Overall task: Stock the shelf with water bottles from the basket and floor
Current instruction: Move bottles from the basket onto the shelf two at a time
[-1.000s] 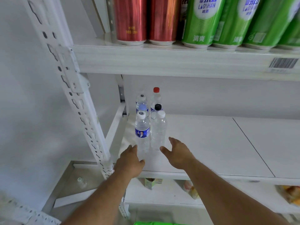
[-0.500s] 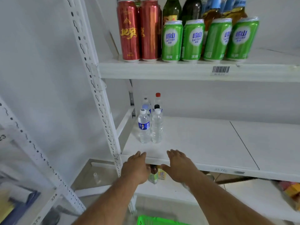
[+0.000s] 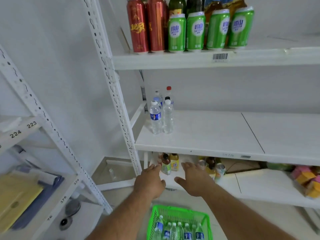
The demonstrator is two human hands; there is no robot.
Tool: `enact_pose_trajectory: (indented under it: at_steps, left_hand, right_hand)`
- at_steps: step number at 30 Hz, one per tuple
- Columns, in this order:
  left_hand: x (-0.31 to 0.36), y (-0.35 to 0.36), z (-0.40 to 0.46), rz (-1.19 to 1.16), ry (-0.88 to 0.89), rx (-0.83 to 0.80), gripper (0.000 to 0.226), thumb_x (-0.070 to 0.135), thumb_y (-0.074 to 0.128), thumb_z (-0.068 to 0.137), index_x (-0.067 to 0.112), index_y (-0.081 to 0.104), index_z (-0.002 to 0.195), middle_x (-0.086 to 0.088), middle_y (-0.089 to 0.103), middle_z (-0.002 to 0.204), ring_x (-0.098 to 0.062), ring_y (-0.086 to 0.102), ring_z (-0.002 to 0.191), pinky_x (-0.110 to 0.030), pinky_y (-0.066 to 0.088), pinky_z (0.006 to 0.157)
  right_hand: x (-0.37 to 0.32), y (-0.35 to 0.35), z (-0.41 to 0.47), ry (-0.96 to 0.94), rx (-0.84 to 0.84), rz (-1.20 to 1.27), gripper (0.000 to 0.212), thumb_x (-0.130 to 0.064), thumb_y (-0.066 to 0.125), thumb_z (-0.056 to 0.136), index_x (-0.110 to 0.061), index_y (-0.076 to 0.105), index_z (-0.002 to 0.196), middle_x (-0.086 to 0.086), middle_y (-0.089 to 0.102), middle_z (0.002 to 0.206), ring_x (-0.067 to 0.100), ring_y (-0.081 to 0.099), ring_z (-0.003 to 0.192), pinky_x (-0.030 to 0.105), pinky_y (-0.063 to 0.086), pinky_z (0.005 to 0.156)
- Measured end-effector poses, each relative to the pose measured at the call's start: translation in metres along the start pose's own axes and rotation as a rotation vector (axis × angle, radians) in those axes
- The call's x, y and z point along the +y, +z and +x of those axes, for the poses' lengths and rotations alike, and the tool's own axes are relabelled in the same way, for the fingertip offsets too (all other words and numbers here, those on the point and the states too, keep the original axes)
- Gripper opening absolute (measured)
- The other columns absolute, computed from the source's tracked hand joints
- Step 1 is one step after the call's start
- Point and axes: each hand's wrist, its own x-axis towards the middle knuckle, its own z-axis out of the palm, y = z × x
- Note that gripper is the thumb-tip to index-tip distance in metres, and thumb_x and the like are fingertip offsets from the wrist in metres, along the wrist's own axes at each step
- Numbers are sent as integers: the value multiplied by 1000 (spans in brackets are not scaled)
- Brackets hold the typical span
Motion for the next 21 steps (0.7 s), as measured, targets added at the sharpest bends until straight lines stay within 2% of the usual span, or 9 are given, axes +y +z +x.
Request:
enact_pose_trajectory:
  at_steps: [4,12,16,21]
  left_hand:
    - [-24,29,-14,-33,16,-60,73,42,54,88,27,25,154,3,24,162,-22,31,145,-41,36,114]
    - [-85,103,-54,-67,-4,-237,73,42,58,85,27,31,151,3,34,157,-26,43,137,-41,42,108]
    - [-99,129,-66,-78,-2,-306,71,45,56,80,35,34,147,5,44,149,-27,51,129,-43,47,102]
    - [-96,152,-60,-45,-21,-373,73,42,57,86,31,28,152,5,33,157,-27,44,136,-39,42,107]
  right_hand:
    - [-5,32,-22,52,-29,20,75,-59,46,96,-11,32,153,9,36,157,30,32,144,41,30,117]
    - [-13,124,-60,207,-195,66,77,-58,47,96,-14,26,156,7,30,161,29,30,146,39,28,119]
    - [-14,157,-72,248,-255,74,75,-56,47,97,-12,27,155,10,33,159,31,32,144,36,28,117]
    - [9,180,-77,312,-295,130,70,-53,48,97,-12,33,152,11,41,154,31,41,139,35,34,111]
